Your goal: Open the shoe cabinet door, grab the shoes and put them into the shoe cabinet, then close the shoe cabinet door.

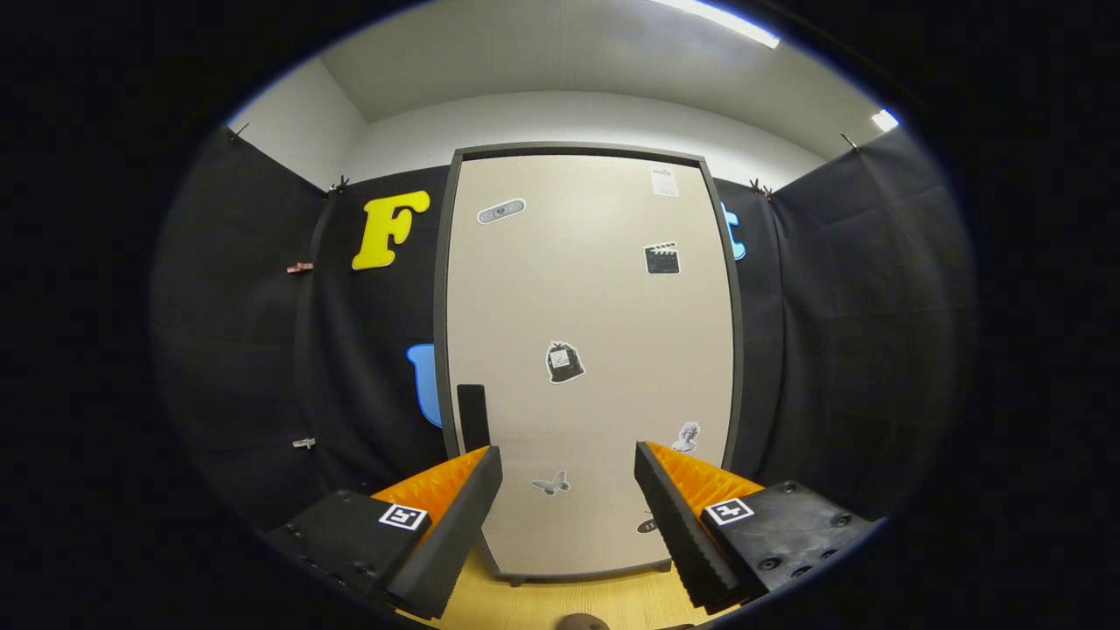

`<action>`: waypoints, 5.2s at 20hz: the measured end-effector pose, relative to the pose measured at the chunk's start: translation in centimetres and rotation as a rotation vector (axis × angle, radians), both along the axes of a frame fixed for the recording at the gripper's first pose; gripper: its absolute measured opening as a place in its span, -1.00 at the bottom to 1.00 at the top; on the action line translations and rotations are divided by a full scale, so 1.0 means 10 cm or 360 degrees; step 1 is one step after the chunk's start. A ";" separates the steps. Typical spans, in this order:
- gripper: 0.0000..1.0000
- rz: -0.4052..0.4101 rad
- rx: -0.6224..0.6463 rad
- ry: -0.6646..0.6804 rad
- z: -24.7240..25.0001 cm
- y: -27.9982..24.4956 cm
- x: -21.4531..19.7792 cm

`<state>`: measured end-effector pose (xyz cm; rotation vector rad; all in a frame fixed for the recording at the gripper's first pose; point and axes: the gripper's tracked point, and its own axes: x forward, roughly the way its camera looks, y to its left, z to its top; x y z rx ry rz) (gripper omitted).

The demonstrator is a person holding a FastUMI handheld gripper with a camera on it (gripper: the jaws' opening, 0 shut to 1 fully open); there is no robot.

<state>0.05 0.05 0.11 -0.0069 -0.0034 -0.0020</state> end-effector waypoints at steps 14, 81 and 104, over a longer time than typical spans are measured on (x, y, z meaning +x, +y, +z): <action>0.98 0.0150 0.0061 0.0065 -0.29 0.76 0.53; -0.64 0.0097 0.0046 0.0239 -0.33 -1.18 -0.87; -0.66 0.0360 0.0018 0.0543 -1.35 -0.52 -1.37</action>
